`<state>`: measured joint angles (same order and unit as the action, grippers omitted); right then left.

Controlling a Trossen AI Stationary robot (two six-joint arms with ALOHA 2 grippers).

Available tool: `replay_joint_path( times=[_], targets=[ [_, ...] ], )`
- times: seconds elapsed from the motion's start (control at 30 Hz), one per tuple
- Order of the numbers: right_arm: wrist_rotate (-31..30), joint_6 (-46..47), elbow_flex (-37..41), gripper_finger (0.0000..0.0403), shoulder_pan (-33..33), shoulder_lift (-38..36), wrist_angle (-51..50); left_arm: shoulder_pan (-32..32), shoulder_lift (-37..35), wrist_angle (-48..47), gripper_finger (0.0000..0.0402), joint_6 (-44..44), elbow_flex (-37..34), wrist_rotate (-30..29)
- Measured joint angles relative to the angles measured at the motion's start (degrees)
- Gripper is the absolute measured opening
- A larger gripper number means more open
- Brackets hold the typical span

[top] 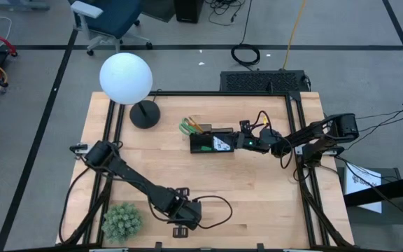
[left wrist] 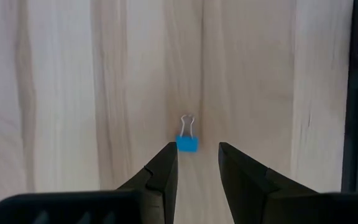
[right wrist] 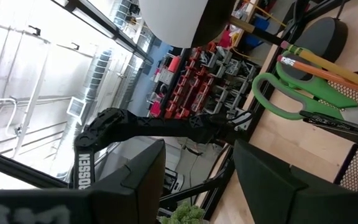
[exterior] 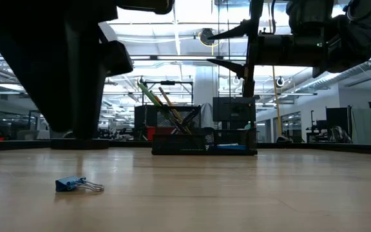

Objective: Pick and place office supplies into organizer
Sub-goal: Put the blue binder clip into the black desk organizer

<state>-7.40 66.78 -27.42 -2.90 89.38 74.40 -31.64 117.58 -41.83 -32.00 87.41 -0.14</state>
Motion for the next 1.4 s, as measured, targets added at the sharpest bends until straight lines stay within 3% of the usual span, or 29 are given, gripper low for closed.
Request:
replay_joint_path(
  times=[0.77, 1.4],
  targets=[
    [0.0, 0.0, 0.0, 0.0181, 0.0, 0.0, -0.3, -0.3, 1.1, 0.0, 0.0108, 11.0, 0.0, -1.0],
    [0.0, 0.0, 0.0, 0.0181, 0.0, 0.0, -0.3, -0.3, 1.1, -0.3, 0.0109, 9.0, 0.0, -2.8]
  ],
)
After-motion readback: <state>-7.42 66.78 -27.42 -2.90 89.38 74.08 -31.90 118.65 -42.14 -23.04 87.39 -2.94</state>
